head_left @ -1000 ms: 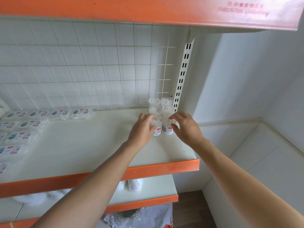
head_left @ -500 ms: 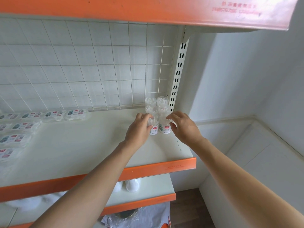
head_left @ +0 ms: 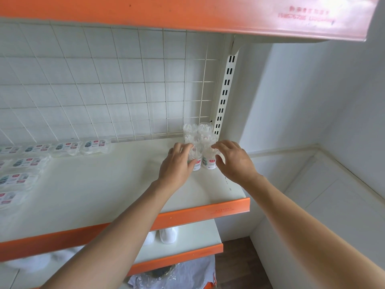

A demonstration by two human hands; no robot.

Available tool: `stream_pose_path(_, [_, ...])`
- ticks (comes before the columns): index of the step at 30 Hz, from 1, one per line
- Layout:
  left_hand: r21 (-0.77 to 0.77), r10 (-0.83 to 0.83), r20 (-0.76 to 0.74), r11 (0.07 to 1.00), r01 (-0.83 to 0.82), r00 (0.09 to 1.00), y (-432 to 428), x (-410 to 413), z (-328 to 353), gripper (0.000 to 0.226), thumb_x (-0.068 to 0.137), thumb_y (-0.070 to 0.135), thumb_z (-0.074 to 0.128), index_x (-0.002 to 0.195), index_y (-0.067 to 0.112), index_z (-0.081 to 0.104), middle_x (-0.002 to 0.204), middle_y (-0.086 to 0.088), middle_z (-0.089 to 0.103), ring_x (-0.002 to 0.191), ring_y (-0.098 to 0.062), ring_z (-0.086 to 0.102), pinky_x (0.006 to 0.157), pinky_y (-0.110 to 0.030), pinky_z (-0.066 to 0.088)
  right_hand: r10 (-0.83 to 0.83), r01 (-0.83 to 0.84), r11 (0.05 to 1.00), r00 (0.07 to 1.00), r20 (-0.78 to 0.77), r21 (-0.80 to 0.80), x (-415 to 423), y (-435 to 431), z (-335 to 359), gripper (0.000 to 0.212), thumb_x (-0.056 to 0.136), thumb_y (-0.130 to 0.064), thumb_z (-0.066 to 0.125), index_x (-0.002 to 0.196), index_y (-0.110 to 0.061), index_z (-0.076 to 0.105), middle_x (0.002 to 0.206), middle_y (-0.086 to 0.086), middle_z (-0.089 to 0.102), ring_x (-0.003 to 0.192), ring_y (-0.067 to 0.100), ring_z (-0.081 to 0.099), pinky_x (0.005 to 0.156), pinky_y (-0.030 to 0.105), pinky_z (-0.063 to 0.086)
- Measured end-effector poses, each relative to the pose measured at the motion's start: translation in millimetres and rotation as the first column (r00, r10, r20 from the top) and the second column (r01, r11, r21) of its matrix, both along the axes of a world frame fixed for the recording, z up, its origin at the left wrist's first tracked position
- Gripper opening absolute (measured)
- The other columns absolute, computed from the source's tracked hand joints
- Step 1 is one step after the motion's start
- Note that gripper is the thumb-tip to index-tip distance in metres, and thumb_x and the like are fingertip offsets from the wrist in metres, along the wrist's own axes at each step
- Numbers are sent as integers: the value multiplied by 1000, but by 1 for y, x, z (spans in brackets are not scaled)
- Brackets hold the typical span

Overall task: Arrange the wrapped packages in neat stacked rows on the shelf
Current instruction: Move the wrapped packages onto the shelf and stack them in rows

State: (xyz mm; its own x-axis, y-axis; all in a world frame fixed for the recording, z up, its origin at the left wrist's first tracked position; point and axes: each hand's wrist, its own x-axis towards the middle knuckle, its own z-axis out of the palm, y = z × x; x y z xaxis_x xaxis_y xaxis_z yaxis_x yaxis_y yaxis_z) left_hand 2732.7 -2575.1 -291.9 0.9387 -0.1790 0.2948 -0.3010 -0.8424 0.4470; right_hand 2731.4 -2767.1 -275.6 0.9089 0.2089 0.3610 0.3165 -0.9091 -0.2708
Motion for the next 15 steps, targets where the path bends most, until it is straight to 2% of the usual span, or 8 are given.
stream_pose_path(5, [100, -34, 65, 995, 27, 997, 9, 0, 7, 52, 95, 36, 54, 142, 16, 43, 137, -10, 44, 129, -32, 39, 93, -47, 47, -49, 43, 994, 997, -64, -97, -2, 6, 2, 54, 96, -39, 51, 146, -25, 38, 152, -1, 36, 143, 21, 25, 114, 42, 26])
stream_pose_path(9, [165, -46, 92, 986, 30, 995, 23, 4, 12, 58, 96, 42, 51, 146, 16, 39, 144, -13, 40, 131, -35, 36, 96, -49, 44, -134, 108, 977, 982, -134, -186, -8, 17, 6, 63, 97, -49, 42, 152, -32, 18, 159, -5, 18, 148, 18, 8, 119, 47, 15])
stream_pose_path(15, [260, -41, 33, 965, 31, 999, 45, 6, 14, 61, 99, 50, 37, 151, 22, 24, 157, -9, 18, 143, -32, 16, 110, -48, 29, -220, 188, 955, 967, -125, -231, -22, 41, 14, 69, 95, -57, 40, 153, -35, 9, 161, -4, 9, 149, 19, 2, 119, 49, 10])
